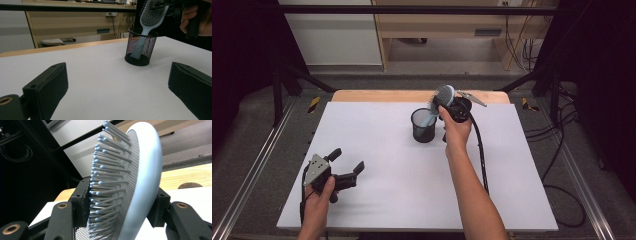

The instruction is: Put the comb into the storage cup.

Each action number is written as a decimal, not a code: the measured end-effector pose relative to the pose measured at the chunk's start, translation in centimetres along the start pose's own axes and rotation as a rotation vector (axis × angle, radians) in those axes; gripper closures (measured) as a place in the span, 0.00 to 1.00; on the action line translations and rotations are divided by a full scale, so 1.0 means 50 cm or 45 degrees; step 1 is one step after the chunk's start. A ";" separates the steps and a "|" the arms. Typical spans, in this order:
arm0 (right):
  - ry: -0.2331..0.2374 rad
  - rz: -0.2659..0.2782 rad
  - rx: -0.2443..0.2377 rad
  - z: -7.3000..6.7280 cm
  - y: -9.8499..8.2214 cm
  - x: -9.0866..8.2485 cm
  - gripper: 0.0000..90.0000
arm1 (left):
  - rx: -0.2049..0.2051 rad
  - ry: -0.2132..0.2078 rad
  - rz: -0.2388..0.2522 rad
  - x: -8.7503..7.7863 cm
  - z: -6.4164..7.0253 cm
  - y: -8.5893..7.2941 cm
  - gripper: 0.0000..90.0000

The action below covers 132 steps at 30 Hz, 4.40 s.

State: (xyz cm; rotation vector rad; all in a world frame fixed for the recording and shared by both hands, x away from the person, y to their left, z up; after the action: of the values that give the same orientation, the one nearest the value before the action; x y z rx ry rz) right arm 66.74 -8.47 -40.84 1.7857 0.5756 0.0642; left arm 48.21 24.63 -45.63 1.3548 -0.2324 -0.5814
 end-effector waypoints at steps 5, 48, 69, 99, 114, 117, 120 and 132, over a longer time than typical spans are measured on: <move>0.010 0.000 0.004 0.000 0.000 0.000 0.50 | -0.003 0.002 0.000 0.000 -0.001 0.000 0.03; 0.015 -0.045 -0.052 -0.008 0.008 -0.018 0.08 | -0.004 0.001 0.007 -0.002 -0.001 0.001 0.03; -0.045 0.068 -0.250 -0.025 0.050 -0.076 0.04 | 0.001 0.009 0.008 -0.003 -0.003 0.002 0.03; 0.070 0.157 -0.487 0.058 0.103 -0.269 0.04 | -0.014 0.072 0.062 -0.041 -0.049 0.017 0.02; 0.035 0.214 -0.538 0.147 0.038 -0.365 0.04 | -0.007 0.069 0.089 -0.077 -0.063 0.018 0.02; 0.027 0.212 -0.555 0.153 0.021 -0.377 0.04 | -0.028 0.069 0.099 -0.091 -0.066 0.016 0.02; 0.023 0.210 -0.570 0.158 0.001 -0.389 0.04 | -0.032 0.072 0.102 -0.105 -0.071 0.015 0.02; 0.023 0.200 -0.578 0.180 -0.079 -0.436 0.04 | -0.042 0.057 0.135 -0.110 -0.072 0.020 0.02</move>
State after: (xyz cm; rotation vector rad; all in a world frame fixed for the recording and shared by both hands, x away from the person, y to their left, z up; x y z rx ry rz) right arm 49.26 -24.79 -41.75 1.3843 0.3936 0.2964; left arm 45.60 30.62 -44.51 1.3142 -0.2557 -0.4634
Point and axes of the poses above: each handheld gripper's, and its own axes: x roughly forward along the jaws, y roughly out of its top, z roughly to its right, the point moved 6 cm from there along x, roughly forward along the jaws, and after that the axes turned 10 degrees about -x, right-handed, at the moved point
